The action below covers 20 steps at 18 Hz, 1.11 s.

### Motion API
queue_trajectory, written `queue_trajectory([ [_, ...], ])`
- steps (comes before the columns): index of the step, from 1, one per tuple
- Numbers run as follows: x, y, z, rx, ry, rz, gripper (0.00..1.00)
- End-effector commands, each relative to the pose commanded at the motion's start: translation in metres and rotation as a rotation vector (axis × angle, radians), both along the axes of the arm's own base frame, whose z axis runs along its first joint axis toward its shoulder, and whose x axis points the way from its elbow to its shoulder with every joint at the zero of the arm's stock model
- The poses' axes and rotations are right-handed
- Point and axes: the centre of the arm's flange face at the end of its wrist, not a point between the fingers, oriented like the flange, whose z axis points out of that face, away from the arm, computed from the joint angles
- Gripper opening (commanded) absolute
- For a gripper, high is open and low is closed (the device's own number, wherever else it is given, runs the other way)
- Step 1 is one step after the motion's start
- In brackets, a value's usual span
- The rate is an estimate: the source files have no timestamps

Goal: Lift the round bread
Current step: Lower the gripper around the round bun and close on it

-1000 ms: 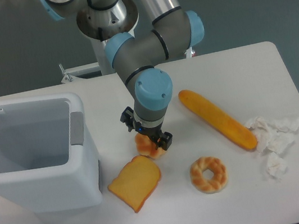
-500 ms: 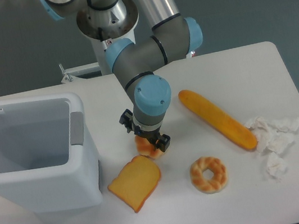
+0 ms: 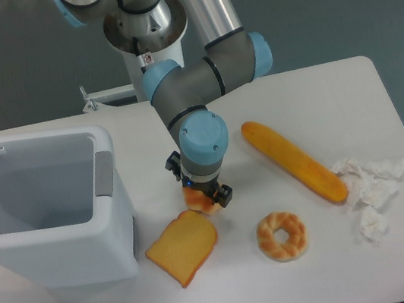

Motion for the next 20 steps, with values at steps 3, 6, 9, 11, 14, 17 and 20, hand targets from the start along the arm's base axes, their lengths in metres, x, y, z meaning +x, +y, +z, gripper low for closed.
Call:
queue_trajectory([
  [3, 0.001, 0.000, -0.002, 0.004, 0.005, 0.000, 1.00],
  [6, 0.001, 0.001, -0.002, 0.009, 0.008, -0.001, 1.00],
  [9, -0.001, 0.001, -0.005, 0.009, 0.010, 0.000, 1.00],
  [11, -0.001, 0.002, -0.005, 0.015, 0.017, 0.000, 0.99],
  [14, -0.002, 0.003, -0.005, 0.020, 0.025, 0.003, 0.96],
  [17, 0.002, 0.007, -0.011, 0.015, 0.026, 0.024, 0.94],
  [20, 0.003, 0.009, -0.012, 0.016, 0.027, 0.025, 0.94],
])
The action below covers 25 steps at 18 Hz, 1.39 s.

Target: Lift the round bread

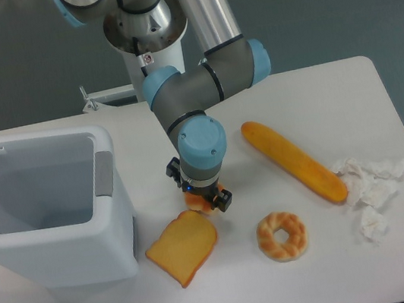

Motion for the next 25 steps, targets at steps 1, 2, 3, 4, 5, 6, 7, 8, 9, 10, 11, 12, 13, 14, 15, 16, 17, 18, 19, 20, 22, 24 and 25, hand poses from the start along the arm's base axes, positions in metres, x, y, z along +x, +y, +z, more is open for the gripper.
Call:
queue_trajectory([
  [1, 0.0004, -0.0004, -0.0006, -0.001, -0.001, 0.000, 0.94],
  [2, 0.0004, -0.0004, -0.0006, -0.001, -0.001, 0.000, 0.95],
  [3, 0.0004, -0.0004, -0.0006, -0.001, -0.001, -0.003, 0.98],
  [4, 0.0000, 0.0000, 0.0000, 0.000, 0.000, -0.003, 1.00],
  [5, 0.0000, 0.0000, -0.0009, -0.001, -0.001, -0.003, 1.00],
  [6, -0.0001, 0.0001, -0.0018, -0.002, -0.003, -0.005, 1.00],
  [7, -0.0001, 0.0001, -0.0027, -0.002, -0.004, -0.006, 1.00],
  [8, -0.0013, 0.0012, -0.0009, 0.001, 0.000, -0.006, 0.99],
  [9, -0.0020, 0.0015, -0.0029, -0.003, -0.001, -0.008, 0.99],
  [10, -0.0027, 0.0019, -0.0040, -0.005, 0.000, -0.008, 0.98],
  [11, -0.0034, 0.0022, -0.0044, -0.004, 0.006, -0.009, 0.97],
  [12, -0.0038, 0.0026, -0.0049, -0.001, 0.008, -0.009, 0.97],
  [13, -0.0044, 0.0032, -0.0040, 0.002, 0.011, -0.009, 0.95],
  [14, -0.0053, 0.0028, -0.0048, 0.002, 0.011, -0.007, 0.92],
  [15, -0.0055, 0.0030, -0.0055, 0.002, 0.011, -0.007, 0.88],
  [16, -0.0055, 0.0030, -0.0055, 0.002, 0.011, -0.007, 0.83],
  [17, -0.0056, 0.0029, -0.0055, 0.001, 0.012, -0.007, 0.75],
  [18, -0.0055, 0.0028, -0.0057, 0.000, 0.011, -0.007, 0.64],
  [19, -0.0064, 0.0026, -0.0042, -0.004, 0.019, -0.008, 0.58],
  [20, -0.0079, 0.0020, -0.0036, -0.007, 0.024, -0.007, 0.50],
  [22, -0.0079, 0.0019, -0.0027, -0.006, 0.025, -0.007, 0.36],
  [24, -0.0084, 0.0022, -0.0012, -0.005, 0.028, -0.008, 0.26],
  [25, -0.0090, 0.0030, 0.0010, -0.001, 0.031, -0.006, 0.20],
])
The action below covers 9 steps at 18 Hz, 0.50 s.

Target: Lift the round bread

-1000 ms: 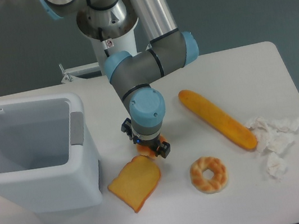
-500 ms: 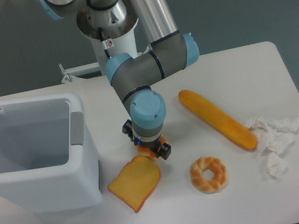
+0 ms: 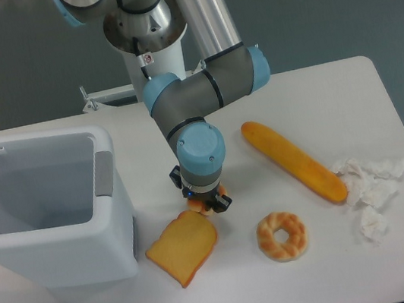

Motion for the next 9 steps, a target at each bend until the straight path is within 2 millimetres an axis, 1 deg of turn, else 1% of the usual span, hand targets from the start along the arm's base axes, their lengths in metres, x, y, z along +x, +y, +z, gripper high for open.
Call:
queue_trajectory([
  [2, -0.001, 0.001, 0.002, 0.002, 0.002, 0.002, 0.06],
  [6, -0.010, 0.008, 0.017, 0.024, 0.028, 0.004, 0.05],
  [9, -0.020, 0.017, 0.041, 0.056, 0.061, 0.006, 0.05],
])
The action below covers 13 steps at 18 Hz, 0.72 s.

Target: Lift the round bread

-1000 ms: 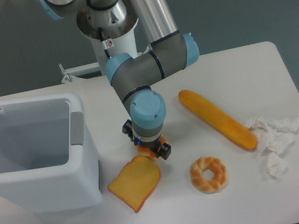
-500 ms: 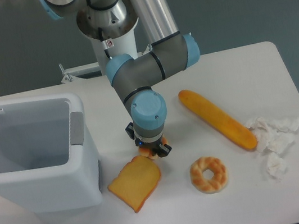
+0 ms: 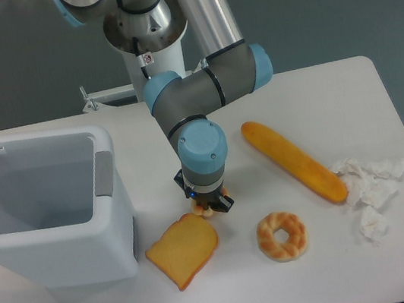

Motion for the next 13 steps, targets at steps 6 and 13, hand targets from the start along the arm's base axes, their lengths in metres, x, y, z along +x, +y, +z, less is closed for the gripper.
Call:
queue_trajectory([
  [6, -0.019, -0.003, 0.046, 0.065, 0.057, 0.015, 0.06],
  [13, -0.035, -0.006, 0.111, 0.139, 0.148, -0.033, 0.06],
])
